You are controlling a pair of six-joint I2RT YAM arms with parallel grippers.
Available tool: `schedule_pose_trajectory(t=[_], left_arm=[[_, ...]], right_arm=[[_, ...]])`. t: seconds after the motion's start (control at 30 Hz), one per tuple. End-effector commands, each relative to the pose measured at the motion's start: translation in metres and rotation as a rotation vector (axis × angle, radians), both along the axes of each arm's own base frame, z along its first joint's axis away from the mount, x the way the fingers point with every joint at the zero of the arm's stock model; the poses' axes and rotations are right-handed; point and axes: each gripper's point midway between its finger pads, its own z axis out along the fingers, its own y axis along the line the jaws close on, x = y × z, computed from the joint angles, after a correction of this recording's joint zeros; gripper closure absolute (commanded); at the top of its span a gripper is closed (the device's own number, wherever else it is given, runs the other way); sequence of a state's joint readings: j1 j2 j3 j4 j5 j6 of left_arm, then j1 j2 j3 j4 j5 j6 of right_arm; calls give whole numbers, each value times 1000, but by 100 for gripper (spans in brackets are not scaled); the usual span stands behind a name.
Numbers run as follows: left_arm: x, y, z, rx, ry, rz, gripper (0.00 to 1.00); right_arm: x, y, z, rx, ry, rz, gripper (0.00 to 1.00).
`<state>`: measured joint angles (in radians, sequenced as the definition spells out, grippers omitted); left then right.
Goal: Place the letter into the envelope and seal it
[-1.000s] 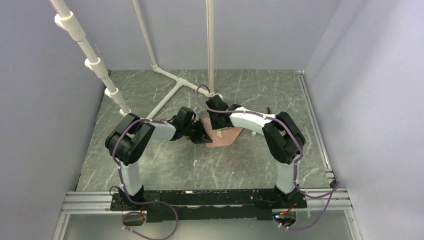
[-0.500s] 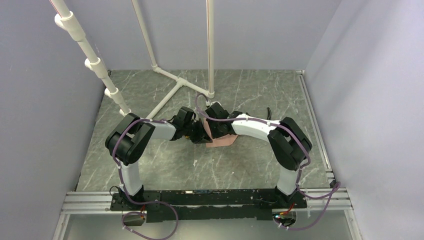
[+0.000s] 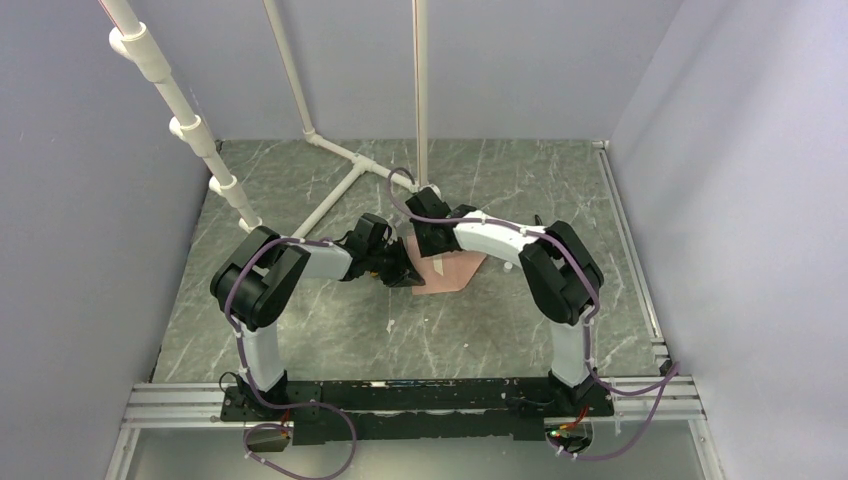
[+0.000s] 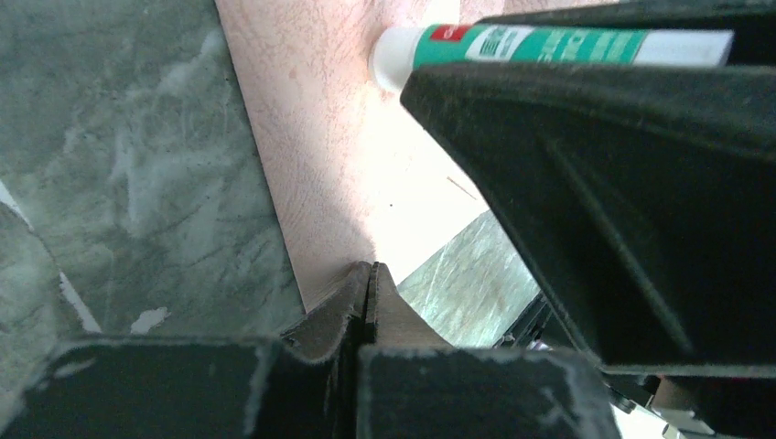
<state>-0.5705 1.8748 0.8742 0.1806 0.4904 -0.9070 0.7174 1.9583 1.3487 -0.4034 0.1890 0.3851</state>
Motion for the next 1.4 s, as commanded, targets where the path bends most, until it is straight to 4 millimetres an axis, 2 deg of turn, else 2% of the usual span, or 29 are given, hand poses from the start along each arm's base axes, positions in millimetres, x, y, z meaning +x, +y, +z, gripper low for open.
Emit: schedule_pose_trajectory(t=[0.0,0.17,0.37,0.43,0.6,0.63,0.7,0.8,0.9,0.97,1.13,1.37], left_arm=[[-14,39,-56,228,73,47,97],[-10,36,-52,220,60,35,98],[0,31,-41,216,22,19,97],[4,27,-35,203,4,3,98],[13,14,-10,147,-53,-42,98],[17,10,-2,132,-76,-55,96],[17,4,19,97,-90,-93,87],[28,-7,68,39,-157,-178,64],[34,-1,105,76,-233,-187,44],[40,5,122,101,-288,-167,36],[50,27,136,201,-365,-80,28],[62,51,151,290,-467,23,8]], right_arm=[[20,-4,14,-14,-58,-19,100],[7,10,54,124,-79,43,100],[-32,8,87,318,-23,58,100],[-42,3,105,392,-17,39,100],[-48,-35,116,496,18,-83,100],[-49,-44,114,517,31,-114,100],[-53,-59,109,551,54,-167,100],[-57,-78,107,603,85,-247,100],[-60,-101,93,608,137,-378,100],[-60,-117,82,623,159,-459,100],[-61,-138,65,710,186,-576,100],[-68,-162,38,804,251,-704,100]])
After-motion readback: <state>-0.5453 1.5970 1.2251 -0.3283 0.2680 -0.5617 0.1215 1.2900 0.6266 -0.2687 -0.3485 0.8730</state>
